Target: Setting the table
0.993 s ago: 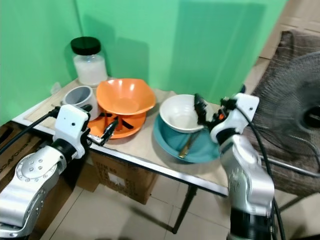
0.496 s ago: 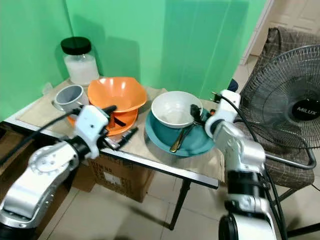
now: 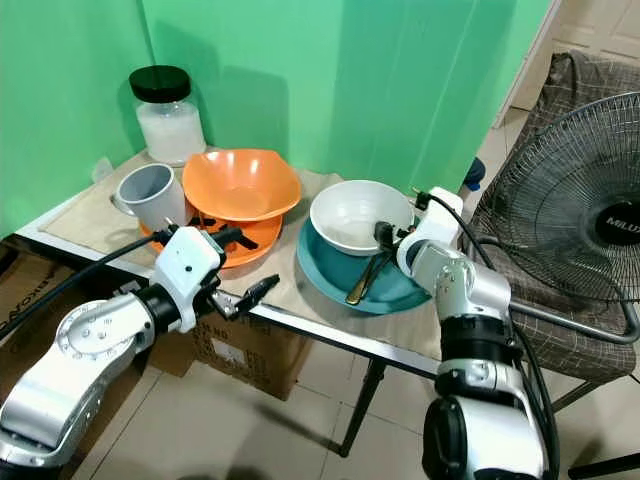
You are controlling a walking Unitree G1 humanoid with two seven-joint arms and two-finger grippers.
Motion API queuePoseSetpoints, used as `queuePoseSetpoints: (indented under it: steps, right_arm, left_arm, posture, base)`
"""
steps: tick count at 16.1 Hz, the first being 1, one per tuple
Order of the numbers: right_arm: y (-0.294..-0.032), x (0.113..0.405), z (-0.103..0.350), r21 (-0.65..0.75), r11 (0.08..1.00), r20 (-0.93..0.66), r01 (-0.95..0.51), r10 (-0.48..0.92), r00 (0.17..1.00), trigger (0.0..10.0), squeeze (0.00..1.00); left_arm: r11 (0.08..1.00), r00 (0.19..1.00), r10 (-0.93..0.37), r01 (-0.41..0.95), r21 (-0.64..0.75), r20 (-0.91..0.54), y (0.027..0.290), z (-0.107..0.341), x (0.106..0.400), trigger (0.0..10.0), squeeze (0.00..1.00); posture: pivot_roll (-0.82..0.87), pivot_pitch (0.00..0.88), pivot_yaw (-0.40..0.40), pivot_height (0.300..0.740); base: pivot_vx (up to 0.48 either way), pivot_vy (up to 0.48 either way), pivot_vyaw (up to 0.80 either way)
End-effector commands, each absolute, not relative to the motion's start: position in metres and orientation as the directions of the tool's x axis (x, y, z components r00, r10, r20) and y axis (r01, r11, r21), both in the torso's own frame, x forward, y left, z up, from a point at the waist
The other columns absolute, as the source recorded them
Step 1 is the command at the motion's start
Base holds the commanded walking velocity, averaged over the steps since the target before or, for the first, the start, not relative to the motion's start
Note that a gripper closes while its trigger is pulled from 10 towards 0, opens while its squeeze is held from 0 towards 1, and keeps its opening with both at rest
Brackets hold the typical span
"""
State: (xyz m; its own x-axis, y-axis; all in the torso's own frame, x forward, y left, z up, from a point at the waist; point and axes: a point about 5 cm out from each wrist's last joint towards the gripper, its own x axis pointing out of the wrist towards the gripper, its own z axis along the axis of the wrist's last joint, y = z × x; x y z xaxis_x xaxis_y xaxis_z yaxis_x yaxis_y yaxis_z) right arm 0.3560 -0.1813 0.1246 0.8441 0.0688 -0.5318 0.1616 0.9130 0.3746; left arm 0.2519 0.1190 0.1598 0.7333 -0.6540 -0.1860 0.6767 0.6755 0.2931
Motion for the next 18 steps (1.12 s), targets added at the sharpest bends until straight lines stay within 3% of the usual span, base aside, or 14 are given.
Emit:
queuePoseSetpoints:
  steps: [1, 18]
  right_arm:
    - [-0.189, 0.360, 0.131, 0.377, 0.907, -0.519, 0.186, 0.041, 0.854, 0.0, 0.00]
    - [-0.191, 0.363, 0.121, 0.463, 0.850, -0.566, 0.253, 0.064, 0.822, 0.0, 0.00]
  left_arm:
    - [0.661, 0.721, -0.667, 0.688, 0.299, -0.185, 0.116, 0.162, 0.250, 10.0, 0.18]
    - [0.659, 0.729, -0.658, 0.678, 0.324, -0.189, 0.118, 0.162, 0.253, 10.0, 0.18]
  posture:
    - [0.11, 0.000, -0.081, 0.740]
    - [0.11, 0.000, -0.077, 0.740]
  base:
    - [0.000, 0.000, 0.00]
    - [0.000, 0.000, 0.00]
